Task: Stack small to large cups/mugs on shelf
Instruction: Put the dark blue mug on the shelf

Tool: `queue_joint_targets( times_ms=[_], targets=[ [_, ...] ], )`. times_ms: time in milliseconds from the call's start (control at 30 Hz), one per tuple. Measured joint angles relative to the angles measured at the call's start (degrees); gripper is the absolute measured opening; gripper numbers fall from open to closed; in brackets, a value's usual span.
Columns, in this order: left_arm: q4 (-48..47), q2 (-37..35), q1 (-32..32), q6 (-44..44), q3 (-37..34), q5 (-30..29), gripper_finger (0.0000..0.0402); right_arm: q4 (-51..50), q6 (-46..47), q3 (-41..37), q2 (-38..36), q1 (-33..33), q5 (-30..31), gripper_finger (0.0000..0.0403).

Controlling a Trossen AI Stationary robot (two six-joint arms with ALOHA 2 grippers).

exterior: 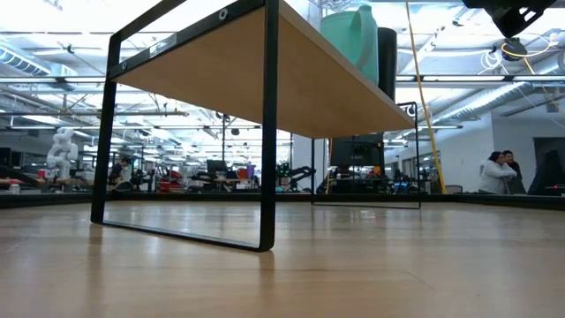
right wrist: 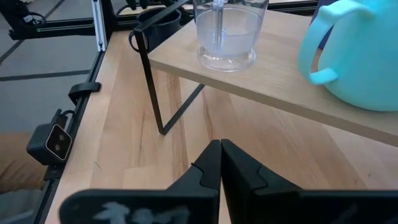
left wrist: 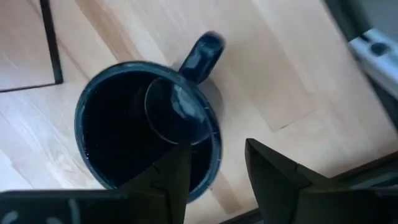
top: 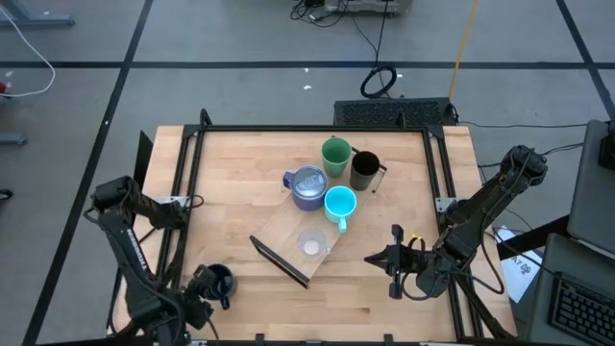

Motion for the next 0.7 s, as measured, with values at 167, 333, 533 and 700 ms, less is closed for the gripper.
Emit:
queue_joint_targets(
  times_ms=[167, 333, 533, 700],
  targets=[
    [3.6, 0.0, 1.4, 3.1, -3.0, 3.2, 0.0154, 0.0, 0.0, 0.0, 0.0, 0.0, 0.0, 0.0],
    [4.1, 0.0, 2.0, 5.1, -3.5, 2.9, 0.0125, 0.0, -0.4, 0.0, 0.0, 0.0, 0.0, 0.0],
    [4.4, 0.0, 2.0, 6.2, -3.5, 2.7, 0.0035, 0.0, -1.2, 0.0, 0.0, 0.0, 0.0, 0.0],
    [4.8, -0.1, 2.9, 6.5, -3.5, 2.8, 0.0019, 0.0, -1.3, 0.0, 0.0, 0.0, 0.0, 0.0]
  ],
)
